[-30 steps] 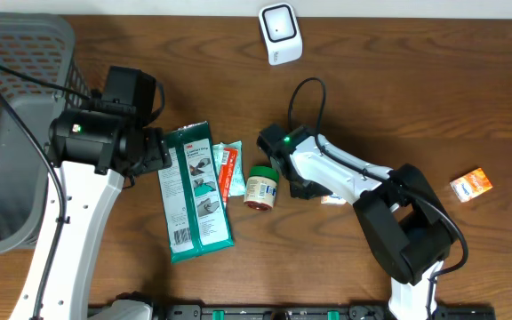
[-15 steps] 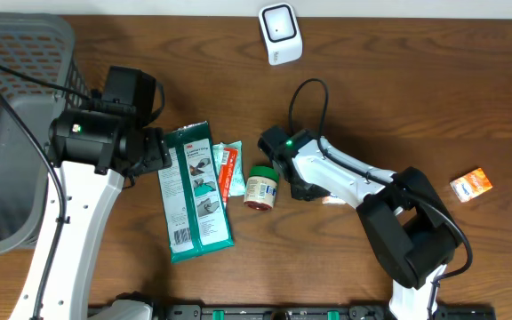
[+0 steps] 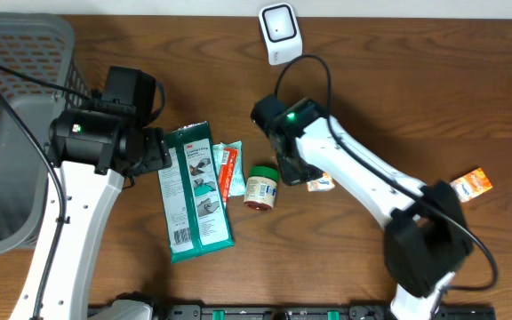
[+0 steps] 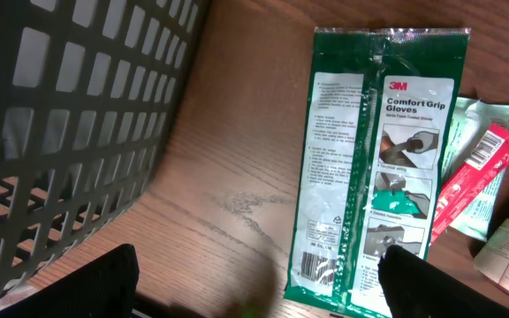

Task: Scan the item barcode
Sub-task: 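Lift the second orange pack up toward the scanner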

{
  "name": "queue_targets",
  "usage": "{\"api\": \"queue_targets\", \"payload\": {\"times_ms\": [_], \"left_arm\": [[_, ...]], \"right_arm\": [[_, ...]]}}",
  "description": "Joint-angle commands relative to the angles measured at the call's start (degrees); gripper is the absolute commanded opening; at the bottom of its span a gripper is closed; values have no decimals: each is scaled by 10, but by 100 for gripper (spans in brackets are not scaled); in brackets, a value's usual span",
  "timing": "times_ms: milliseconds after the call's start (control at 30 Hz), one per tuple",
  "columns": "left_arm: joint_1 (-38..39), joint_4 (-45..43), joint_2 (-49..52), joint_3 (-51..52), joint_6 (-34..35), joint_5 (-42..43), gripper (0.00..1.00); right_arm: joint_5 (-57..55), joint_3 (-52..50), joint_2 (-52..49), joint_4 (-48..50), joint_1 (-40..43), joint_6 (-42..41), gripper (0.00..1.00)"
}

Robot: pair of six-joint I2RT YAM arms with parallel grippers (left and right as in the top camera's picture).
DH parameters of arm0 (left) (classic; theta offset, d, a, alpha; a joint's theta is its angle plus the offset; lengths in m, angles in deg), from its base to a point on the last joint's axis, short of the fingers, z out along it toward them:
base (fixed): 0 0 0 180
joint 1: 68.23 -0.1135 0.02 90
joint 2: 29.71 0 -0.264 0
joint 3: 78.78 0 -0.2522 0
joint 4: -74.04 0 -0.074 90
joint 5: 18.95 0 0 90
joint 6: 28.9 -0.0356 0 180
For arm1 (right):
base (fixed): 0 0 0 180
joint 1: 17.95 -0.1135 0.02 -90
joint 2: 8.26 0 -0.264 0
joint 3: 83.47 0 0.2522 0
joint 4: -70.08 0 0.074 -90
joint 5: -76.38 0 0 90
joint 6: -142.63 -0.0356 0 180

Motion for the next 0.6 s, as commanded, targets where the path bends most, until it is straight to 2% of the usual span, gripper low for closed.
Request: {"api": "queue_targets", "payload": {"times_ms": [0,133,333,567], "left_arm": [[-1,2,0,-2,-3,-8,88],[-1,2,0,-2,-3,-7,88],[-1,2,0,-2,-3,-8,88],[-1,2,0,-2,-3,-8,88]], "right_arm": [[60,15,56,6,19,25,1],[108,15,102,9,44,32,1],[264,14,158,22,86,144,1],[358,14,169,26,142,159,1]]}}
